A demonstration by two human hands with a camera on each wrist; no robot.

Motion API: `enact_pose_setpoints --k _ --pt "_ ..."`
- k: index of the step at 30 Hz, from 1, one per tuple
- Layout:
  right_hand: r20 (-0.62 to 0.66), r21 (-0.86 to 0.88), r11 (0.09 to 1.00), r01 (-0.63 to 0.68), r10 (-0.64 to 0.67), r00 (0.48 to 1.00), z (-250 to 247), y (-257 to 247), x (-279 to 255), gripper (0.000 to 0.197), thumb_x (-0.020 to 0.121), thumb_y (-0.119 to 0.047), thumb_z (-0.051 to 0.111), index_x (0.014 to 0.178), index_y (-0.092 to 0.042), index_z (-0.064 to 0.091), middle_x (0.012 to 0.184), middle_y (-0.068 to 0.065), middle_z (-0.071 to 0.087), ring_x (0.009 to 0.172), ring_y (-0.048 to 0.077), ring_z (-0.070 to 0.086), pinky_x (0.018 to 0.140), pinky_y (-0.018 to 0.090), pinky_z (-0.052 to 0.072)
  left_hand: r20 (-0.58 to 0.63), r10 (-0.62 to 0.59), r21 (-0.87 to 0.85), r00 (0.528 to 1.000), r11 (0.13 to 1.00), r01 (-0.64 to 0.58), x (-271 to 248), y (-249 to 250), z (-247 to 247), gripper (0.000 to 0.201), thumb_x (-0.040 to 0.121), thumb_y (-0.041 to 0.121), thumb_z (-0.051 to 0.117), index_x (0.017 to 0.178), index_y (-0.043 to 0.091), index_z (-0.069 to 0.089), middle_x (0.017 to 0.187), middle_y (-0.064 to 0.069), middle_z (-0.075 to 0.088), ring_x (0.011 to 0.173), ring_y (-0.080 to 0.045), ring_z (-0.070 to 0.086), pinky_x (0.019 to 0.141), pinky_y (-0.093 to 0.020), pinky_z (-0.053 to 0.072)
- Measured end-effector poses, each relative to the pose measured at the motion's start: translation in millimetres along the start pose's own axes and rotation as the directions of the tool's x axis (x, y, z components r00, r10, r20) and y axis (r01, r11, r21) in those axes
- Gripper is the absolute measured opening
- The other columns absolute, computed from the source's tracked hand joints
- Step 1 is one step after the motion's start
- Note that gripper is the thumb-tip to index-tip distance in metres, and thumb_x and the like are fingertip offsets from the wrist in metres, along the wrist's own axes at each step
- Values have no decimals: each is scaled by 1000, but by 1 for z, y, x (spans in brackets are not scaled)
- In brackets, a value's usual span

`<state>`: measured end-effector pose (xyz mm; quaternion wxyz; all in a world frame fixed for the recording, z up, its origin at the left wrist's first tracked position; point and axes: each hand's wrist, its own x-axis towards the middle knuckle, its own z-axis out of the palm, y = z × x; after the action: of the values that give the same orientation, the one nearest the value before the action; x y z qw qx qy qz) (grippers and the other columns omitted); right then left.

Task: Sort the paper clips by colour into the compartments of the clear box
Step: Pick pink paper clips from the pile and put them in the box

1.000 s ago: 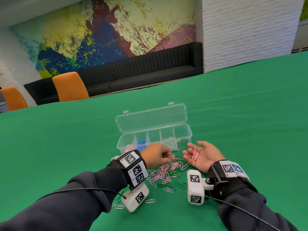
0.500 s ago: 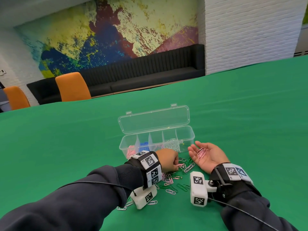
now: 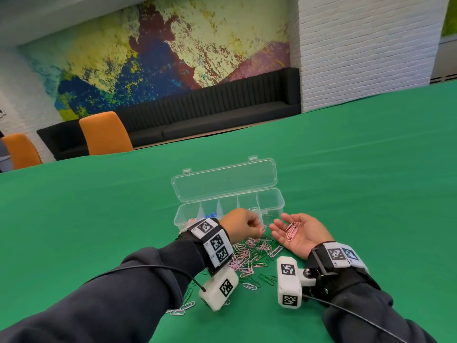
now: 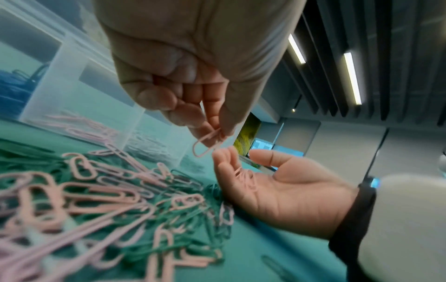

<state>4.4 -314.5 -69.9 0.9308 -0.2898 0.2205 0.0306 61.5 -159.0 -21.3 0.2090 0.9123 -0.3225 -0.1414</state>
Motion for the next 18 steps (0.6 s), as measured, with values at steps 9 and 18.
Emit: enact_pose_setpoints --k 9,18 --pt "56 -24 998 -62 64 996 5 4 -1 29 96 -20 34 87 -2 54 85 21 58 54 32 67 48 42 55 -60 -18 -293 998 956 -1 4 11 -10 18 91 22 60 73 21 58 67 3 60 42 3 46 46 -11 38" --pt "100 3 994 -112 111 989 5 8 0 37 99 -28 35 97 4 54 96 27 59 59 37 68 49 45 56 -145 -68 -426 987 905 0 8 10 -14 22 90 11 59 111 4 61 90 -8 66 51 -2 53 52 -12 42"
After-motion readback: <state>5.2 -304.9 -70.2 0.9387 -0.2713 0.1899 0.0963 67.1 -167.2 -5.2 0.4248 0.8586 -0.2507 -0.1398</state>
